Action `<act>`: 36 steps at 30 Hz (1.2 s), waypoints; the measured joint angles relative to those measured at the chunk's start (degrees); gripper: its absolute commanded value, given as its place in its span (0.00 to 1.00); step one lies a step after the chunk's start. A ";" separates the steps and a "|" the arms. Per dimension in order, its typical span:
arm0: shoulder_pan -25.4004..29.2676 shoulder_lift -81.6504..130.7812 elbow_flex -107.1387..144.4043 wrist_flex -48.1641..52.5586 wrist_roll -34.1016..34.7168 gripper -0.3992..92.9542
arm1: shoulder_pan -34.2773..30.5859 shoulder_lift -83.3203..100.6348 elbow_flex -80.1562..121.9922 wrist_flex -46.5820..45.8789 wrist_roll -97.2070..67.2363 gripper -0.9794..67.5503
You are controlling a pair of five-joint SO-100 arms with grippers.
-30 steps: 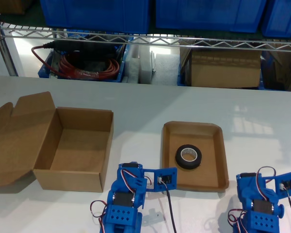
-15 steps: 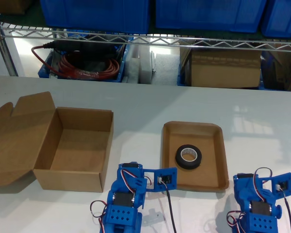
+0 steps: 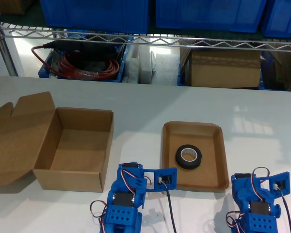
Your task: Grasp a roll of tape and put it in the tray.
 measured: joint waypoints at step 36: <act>0.00 0.00 0.00 0.00 0.00 0.01 | 0.00 0.00 0.00 0.00 1.05 0.01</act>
